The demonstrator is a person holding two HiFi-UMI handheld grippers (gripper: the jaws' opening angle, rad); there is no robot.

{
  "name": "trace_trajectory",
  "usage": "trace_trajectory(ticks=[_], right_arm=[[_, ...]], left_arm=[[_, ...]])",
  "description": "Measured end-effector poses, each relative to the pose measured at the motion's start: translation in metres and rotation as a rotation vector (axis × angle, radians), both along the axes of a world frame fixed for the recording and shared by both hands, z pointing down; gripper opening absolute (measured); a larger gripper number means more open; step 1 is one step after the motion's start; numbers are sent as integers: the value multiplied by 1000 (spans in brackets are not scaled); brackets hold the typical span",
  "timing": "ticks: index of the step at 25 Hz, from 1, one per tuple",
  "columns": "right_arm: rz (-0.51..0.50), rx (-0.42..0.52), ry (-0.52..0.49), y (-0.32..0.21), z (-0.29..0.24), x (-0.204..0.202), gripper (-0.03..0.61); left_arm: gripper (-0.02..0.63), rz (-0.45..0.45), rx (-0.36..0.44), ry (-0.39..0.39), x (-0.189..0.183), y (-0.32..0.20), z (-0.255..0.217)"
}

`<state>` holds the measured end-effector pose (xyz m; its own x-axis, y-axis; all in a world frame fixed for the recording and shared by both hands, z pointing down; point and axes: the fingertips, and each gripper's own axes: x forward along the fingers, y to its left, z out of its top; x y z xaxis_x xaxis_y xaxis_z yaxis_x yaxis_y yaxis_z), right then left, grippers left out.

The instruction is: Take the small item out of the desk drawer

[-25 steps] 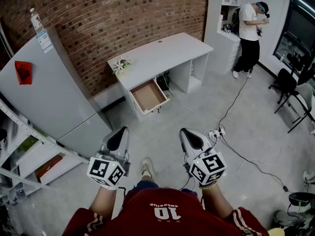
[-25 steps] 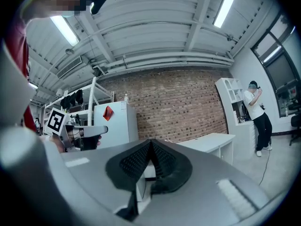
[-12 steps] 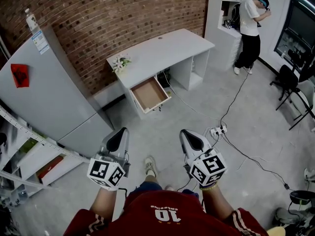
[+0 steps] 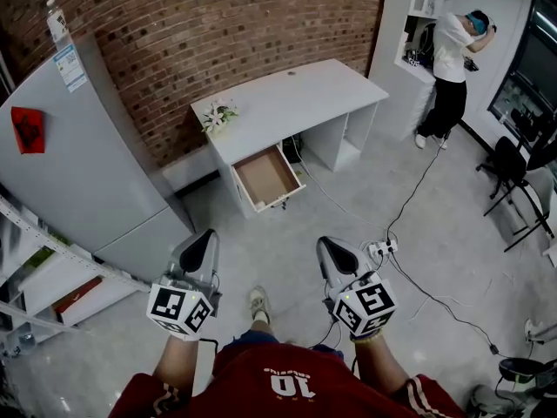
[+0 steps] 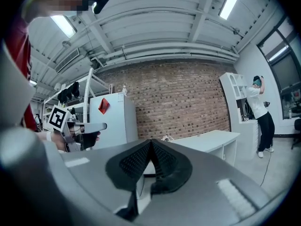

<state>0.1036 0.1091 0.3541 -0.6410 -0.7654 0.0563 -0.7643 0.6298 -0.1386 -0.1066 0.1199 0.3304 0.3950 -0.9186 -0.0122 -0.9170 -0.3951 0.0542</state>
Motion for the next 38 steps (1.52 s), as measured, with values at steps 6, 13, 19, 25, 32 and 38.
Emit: trace_trajectory(ticks=[6, 13, 19, 25, 32, 38], right_arm=[[-12, -12, 4, -32, 2, -10, 2], [-38, -33, 35, -57, 6, -18, 2], [-33, -26, 29, -100, -6, -41, 2], [-36, -16, 67, -141, -16, -67, 2], [-55, 1, 96, -184, -26, -103, 2], [-89, 11, 114, -207, -27, -136, 2]], left_arm=[[3, 2, -20, 14, -7, -30, 0], [3, -17, -27, 21, -15, -54, 2], [3, -8, -15, 5, -32, -97, -4], [3, 30, -3, 11, -44, -140, -11], [3, 47, 11, 36, -74, -180, -17], [3, 50, 17, 60, -99, -206, -14]])
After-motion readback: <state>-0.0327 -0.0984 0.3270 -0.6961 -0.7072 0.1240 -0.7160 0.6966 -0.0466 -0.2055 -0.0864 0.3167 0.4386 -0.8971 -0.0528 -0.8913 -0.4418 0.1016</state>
